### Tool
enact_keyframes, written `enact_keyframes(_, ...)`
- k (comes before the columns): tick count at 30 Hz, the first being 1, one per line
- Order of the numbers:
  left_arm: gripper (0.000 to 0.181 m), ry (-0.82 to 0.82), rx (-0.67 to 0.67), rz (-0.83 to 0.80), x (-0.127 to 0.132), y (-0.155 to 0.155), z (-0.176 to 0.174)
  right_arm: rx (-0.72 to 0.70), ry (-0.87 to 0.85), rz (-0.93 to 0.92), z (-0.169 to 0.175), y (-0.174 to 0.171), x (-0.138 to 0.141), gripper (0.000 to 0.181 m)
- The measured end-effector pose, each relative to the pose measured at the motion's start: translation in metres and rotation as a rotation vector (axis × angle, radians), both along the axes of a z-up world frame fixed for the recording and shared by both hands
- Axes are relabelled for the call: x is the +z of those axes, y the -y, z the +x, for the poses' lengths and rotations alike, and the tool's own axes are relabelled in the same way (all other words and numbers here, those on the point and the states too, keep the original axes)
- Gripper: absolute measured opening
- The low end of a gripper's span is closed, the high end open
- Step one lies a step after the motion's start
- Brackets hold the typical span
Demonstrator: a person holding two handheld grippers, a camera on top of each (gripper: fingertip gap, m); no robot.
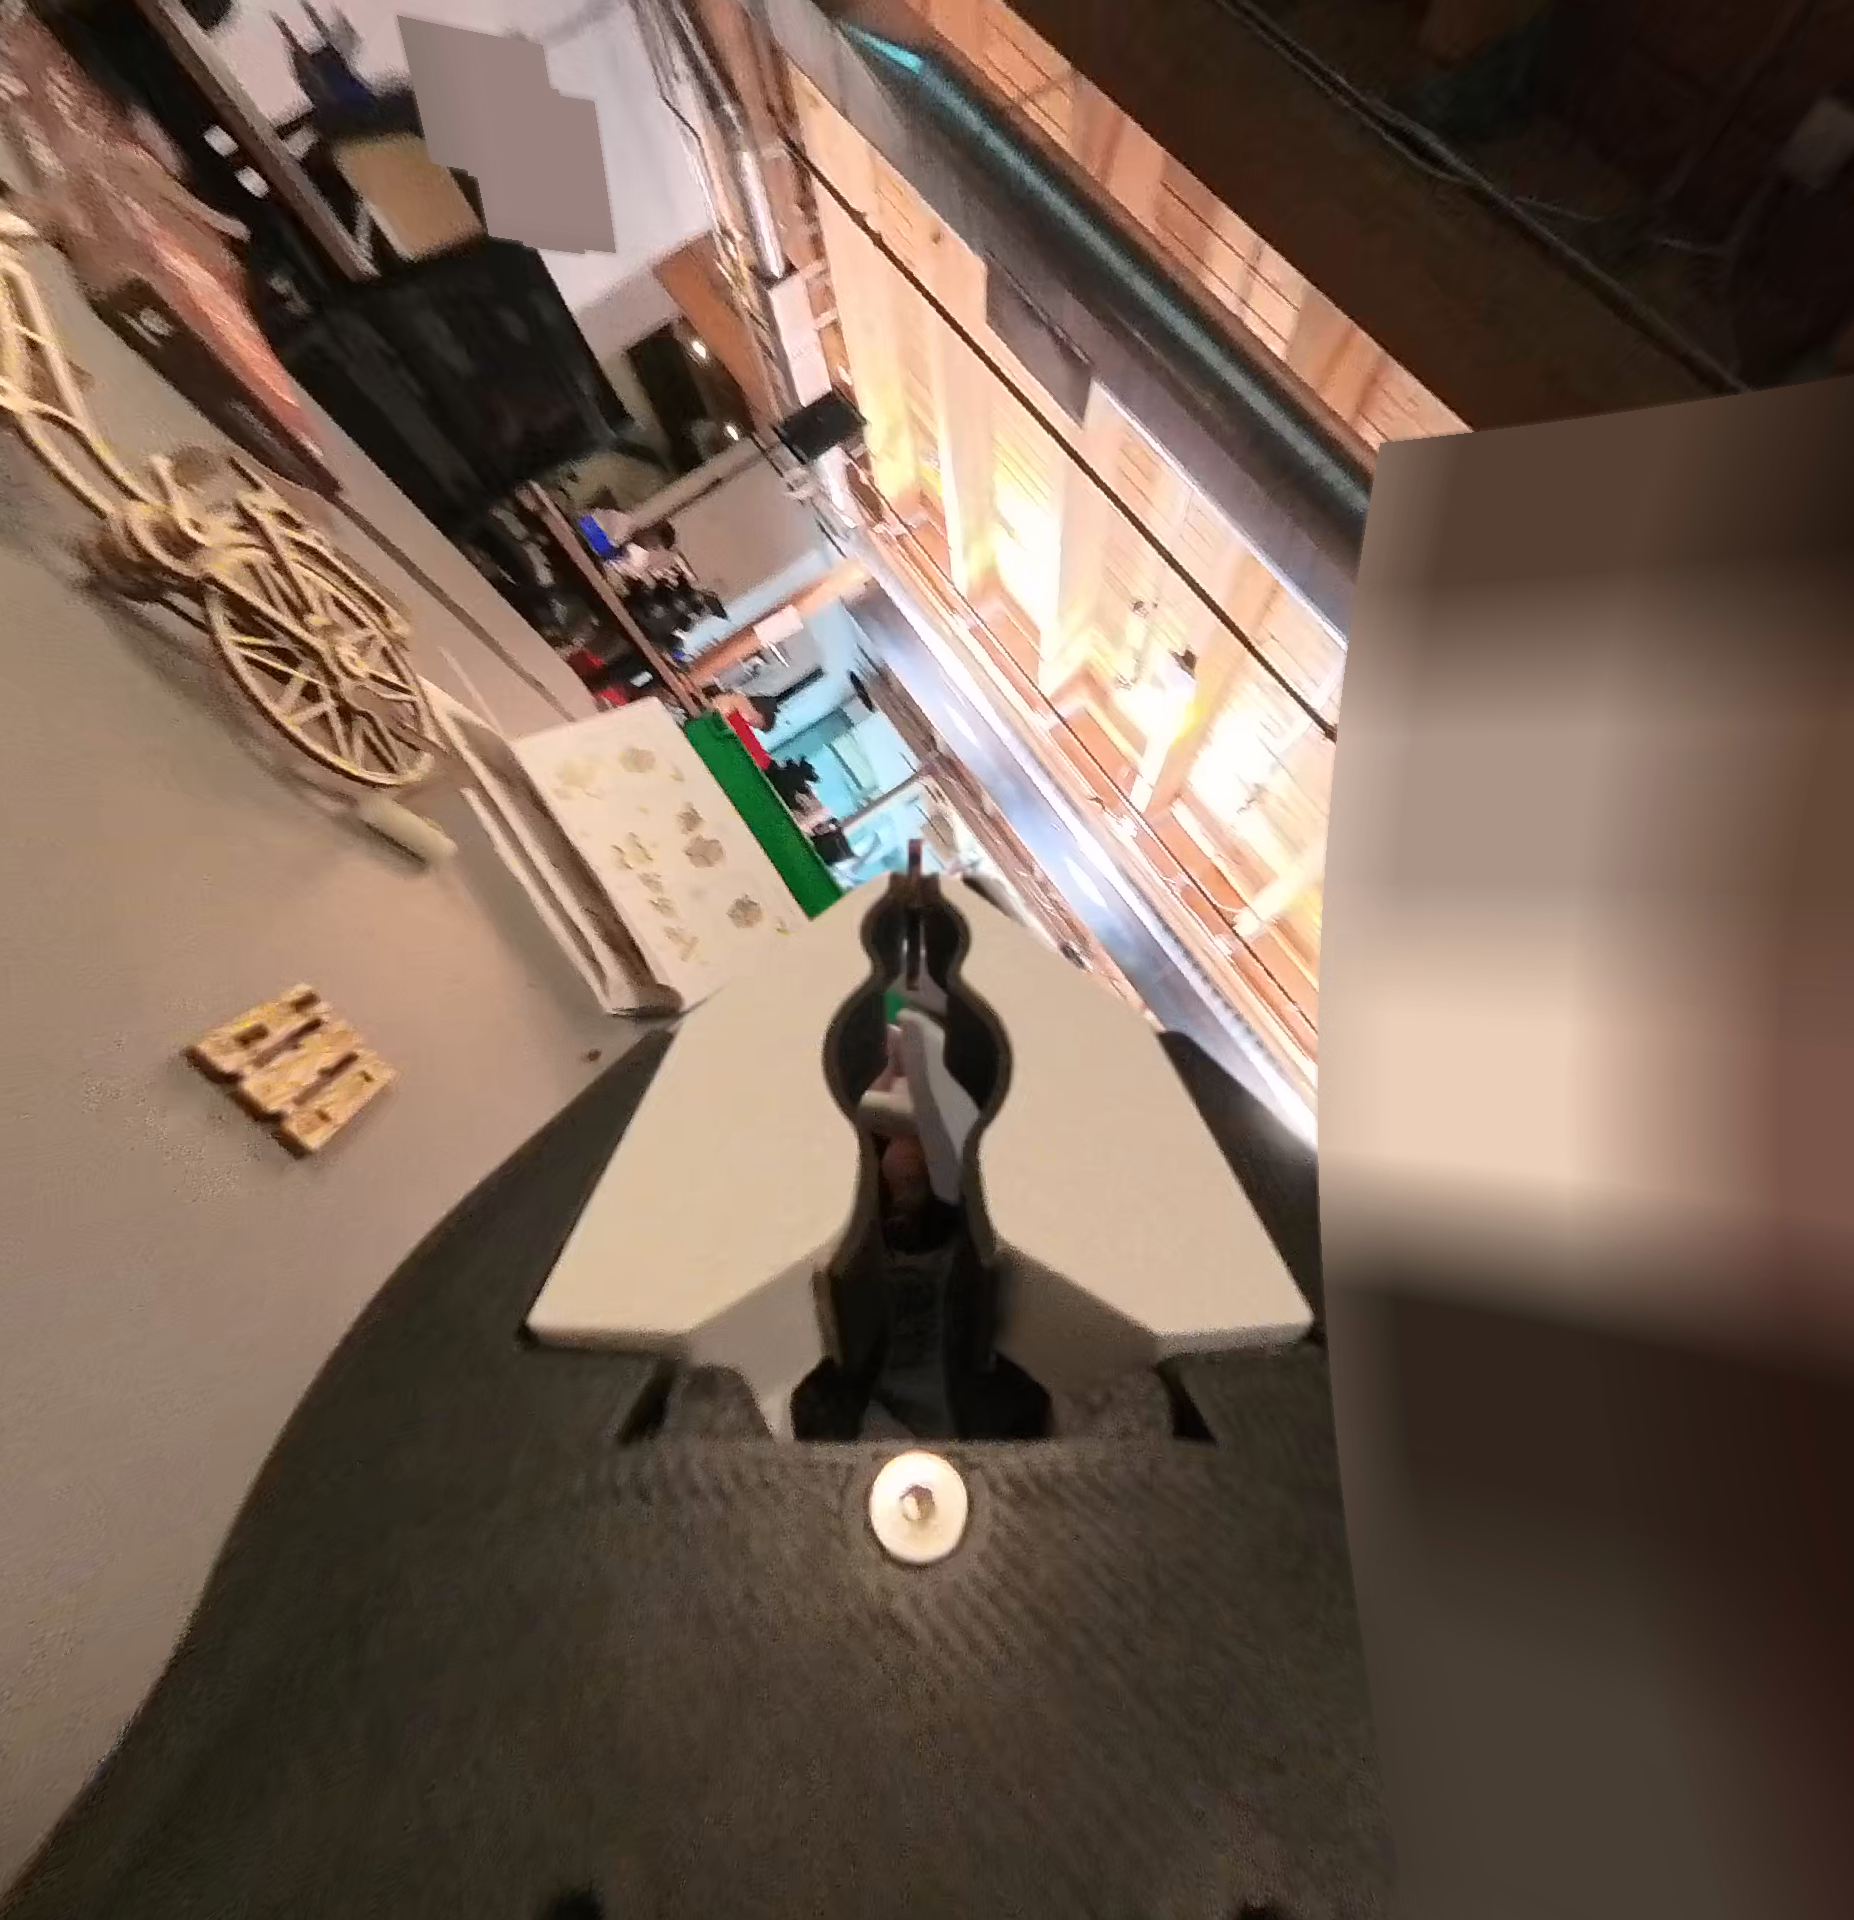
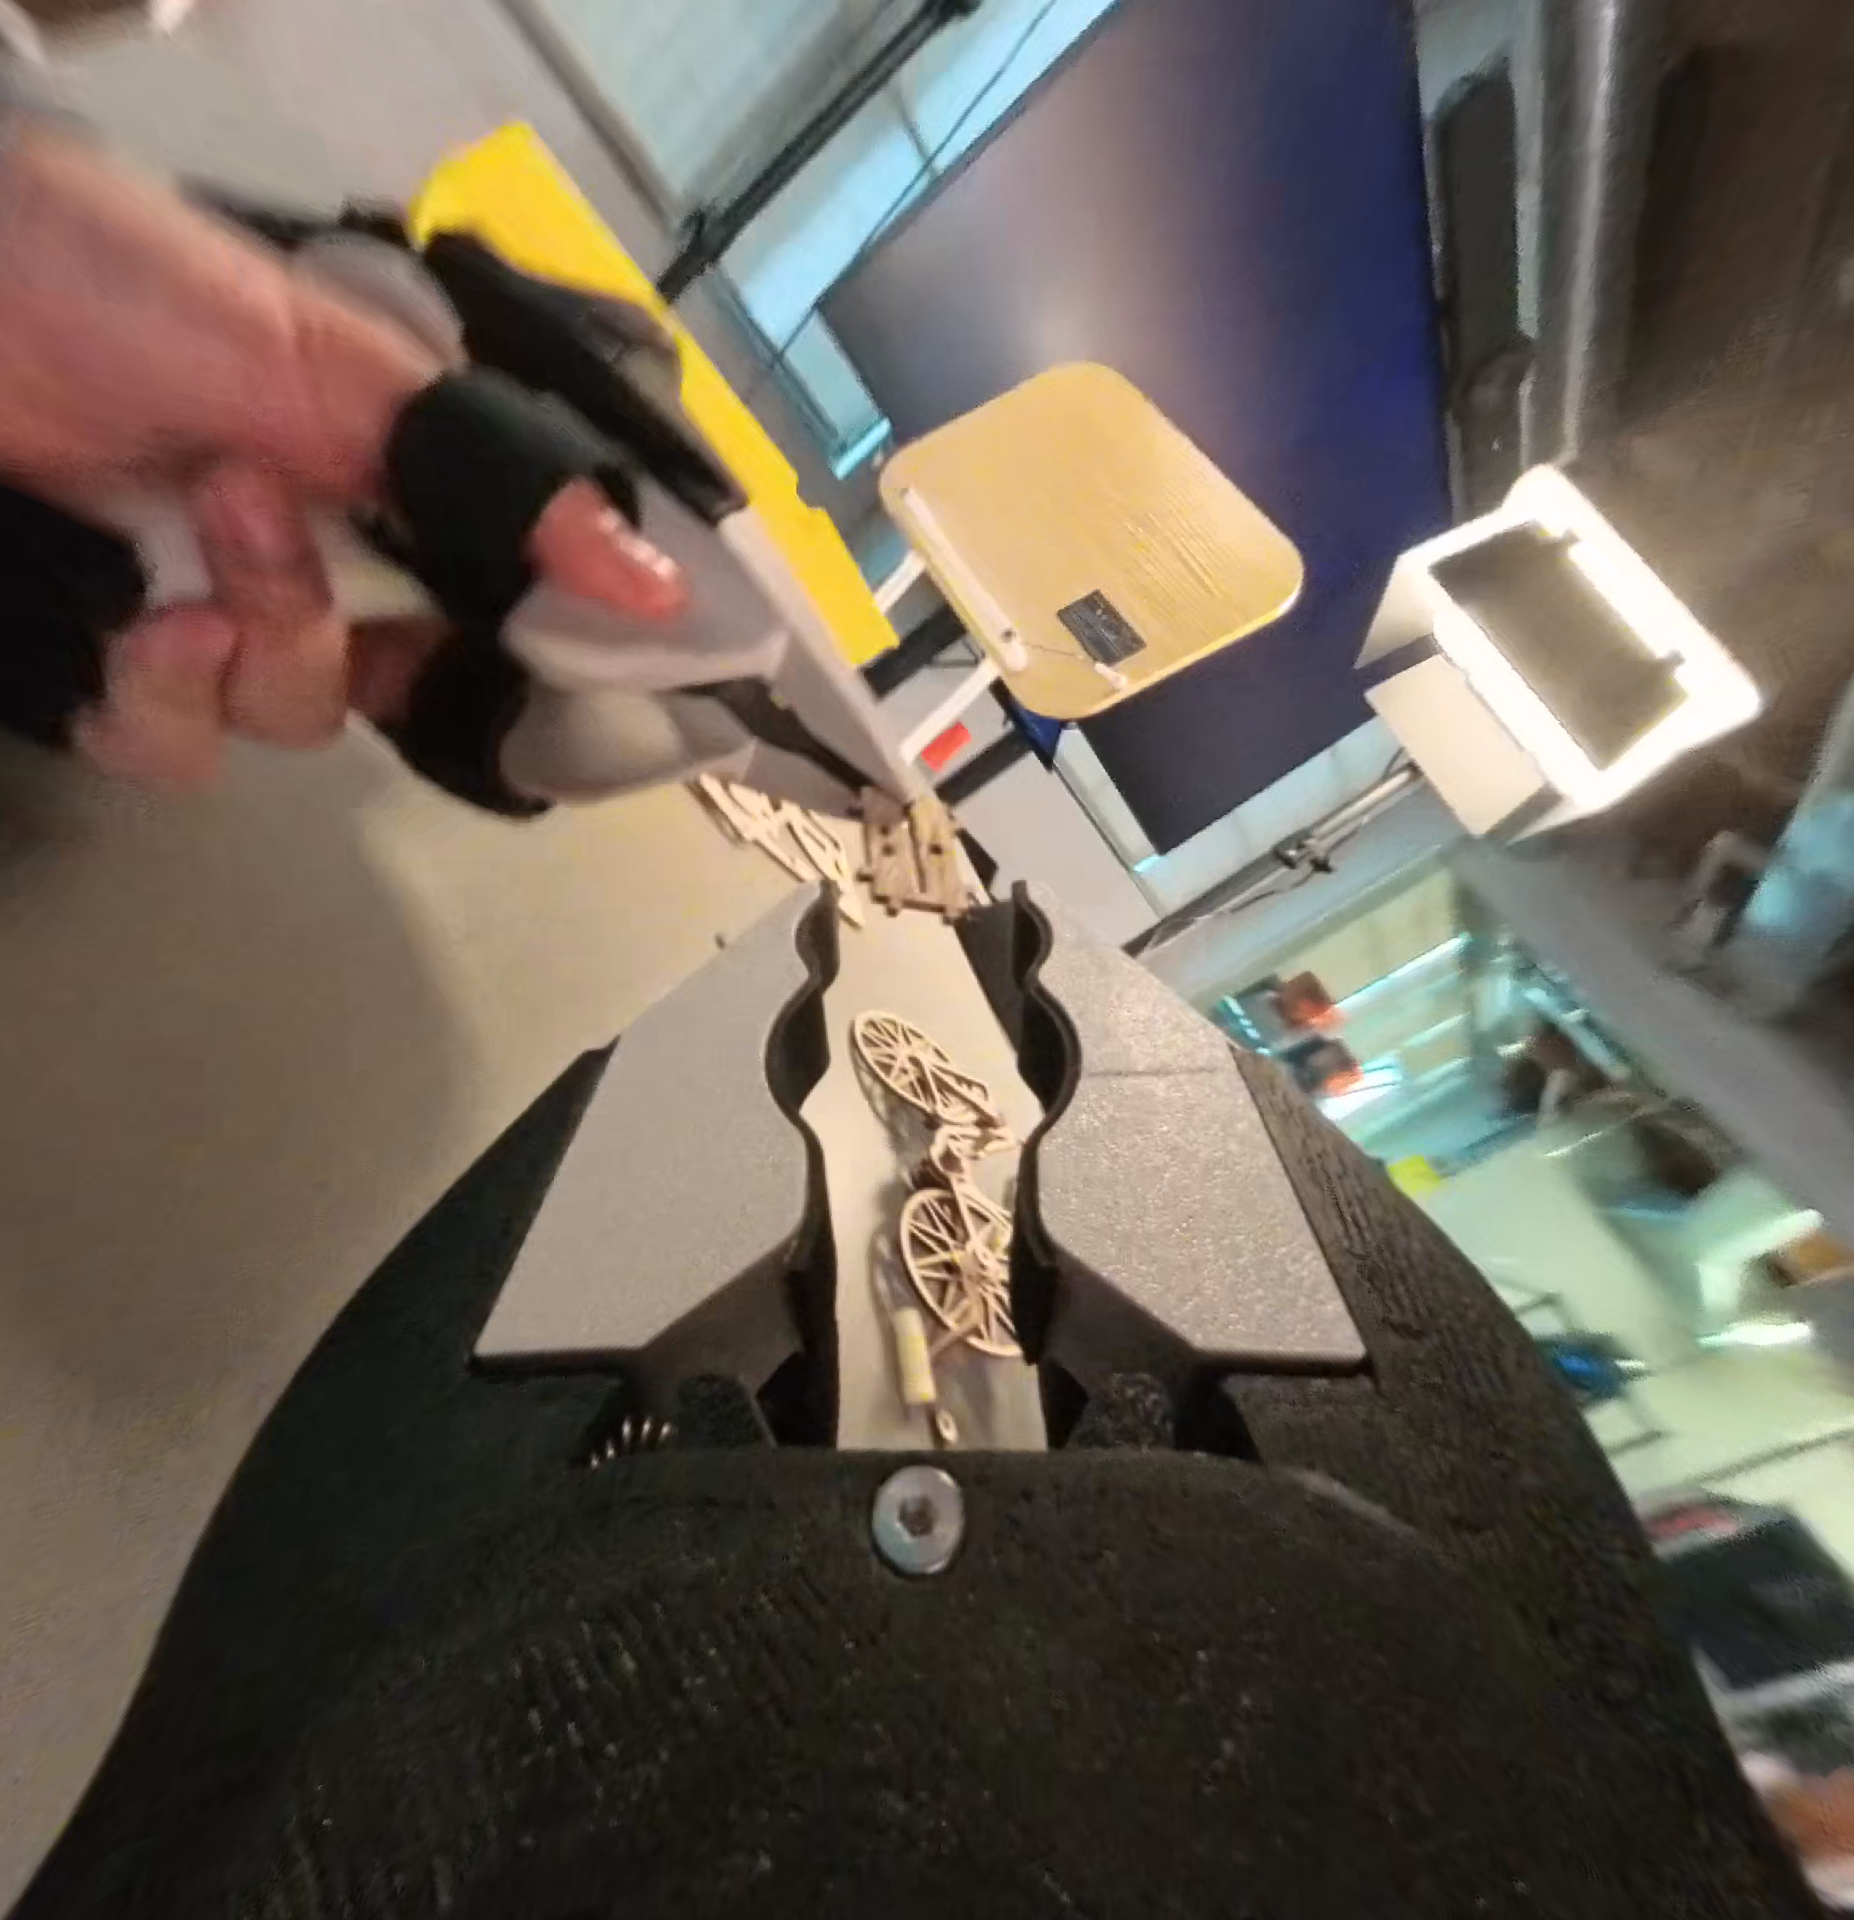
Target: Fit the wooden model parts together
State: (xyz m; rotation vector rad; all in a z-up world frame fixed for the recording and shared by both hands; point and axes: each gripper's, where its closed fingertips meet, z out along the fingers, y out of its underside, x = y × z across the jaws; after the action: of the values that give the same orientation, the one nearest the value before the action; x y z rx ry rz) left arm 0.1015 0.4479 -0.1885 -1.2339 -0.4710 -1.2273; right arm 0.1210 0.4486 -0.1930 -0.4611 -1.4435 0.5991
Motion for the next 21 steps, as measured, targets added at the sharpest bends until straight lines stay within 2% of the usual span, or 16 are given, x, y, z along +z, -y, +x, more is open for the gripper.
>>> enact_keyframes(2, 0.0, -0.006, 0.035, -0.011, -0.002, -0.001, -0.004, -0.044, 0.036, 0.112, -0.004, 0.001, -0.01, 0.028)
enact_keyframes(9, 0.0, 0.012, 0.033, -0.024, -0.004, -0.002, 0.0, -0.091, 0.065, 0.283, -0.008, 0.007, -0.019, 0.025)
enact_keyframes(11, 0.0, 0.032, 0.022, -0.036, -0.007, -0.004, 0.001, -0.155, 0.059, 0.329, -0.01, 0.001, -0.018, 0.01)
enact_keyframes(16, 0.001, 0.04, 0.006, -0.057, -0.011, -0.004, 0.004, -0.173, 0.062, 0.314, -0.007, -0.007, -0.014, 0.004)
enact_keyframes(19, 0.008, -0.091, -0.028, -0.05, -0.009, 0.001, 0.01, -0.143, 0.08, 0.297, -0.004, -0.008, -0.014, 0.0)
enact_keyframes(21, 0.014, -0.284, -0.029, -0.037, -0.01, 0.005, 0.011, -0.149, 0.073, 0.286, -0.004, -0.011, -0.012, 0.0)
